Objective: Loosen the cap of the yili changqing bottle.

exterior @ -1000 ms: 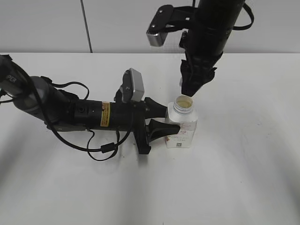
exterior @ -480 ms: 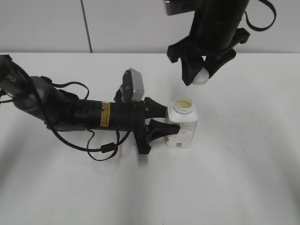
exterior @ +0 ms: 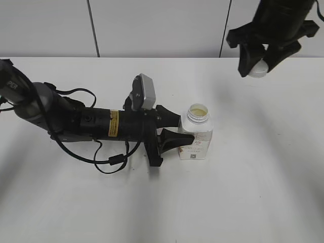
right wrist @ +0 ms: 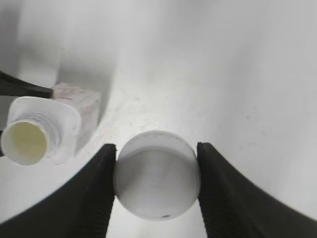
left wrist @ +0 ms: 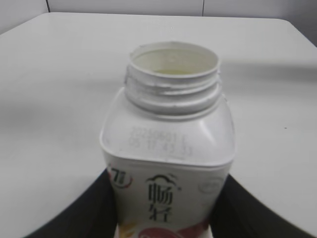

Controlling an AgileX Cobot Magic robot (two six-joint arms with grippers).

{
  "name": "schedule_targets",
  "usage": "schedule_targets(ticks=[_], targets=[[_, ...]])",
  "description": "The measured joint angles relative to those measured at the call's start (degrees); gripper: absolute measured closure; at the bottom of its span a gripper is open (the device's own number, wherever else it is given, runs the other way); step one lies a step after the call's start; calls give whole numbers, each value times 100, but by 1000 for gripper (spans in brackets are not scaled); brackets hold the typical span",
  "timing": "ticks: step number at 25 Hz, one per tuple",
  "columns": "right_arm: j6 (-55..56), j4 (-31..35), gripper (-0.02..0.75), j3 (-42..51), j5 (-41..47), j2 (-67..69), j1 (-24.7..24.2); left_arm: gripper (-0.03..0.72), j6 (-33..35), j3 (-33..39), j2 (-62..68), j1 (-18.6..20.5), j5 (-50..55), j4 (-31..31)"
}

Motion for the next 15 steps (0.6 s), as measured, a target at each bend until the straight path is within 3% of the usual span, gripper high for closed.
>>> schedule_targets(ticks=[8, 15], targets=[[-213, 69, 347, 605, 0, -63, -800, 355, -5, 0, 0, 0, -10, 6], [-230, 130, 349, 1501, -834, 95, -915, 355, -5, 0, 0, 0, -10, 6]])
